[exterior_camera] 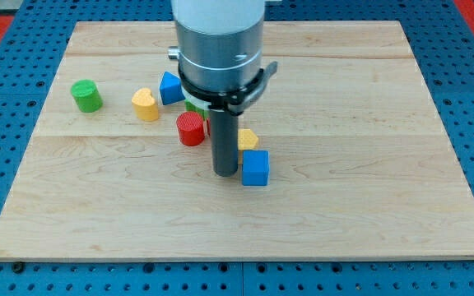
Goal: Push the red circle to the left side of the green star
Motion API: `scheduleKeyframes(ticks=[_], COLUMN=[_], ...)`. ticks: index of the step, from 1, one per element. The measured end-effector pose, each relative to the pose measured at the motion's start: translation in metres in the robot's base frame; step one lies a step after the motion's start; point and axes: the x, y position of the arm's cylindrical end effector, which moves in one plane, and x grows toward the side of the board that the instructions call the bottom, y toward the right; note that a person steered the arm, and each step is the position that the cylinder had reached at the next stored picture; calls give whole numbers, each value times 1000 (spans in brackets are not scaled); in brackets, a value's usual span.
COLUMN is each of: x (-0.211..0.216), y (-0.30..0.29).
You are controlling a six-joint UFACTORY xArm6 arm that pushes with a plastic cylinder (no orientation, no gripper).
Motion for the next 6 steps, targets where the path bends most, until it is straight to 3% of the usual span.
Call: scheduleKeyframes(ticks=[5, 6], x=[-93, -96], y=[-67, -88])
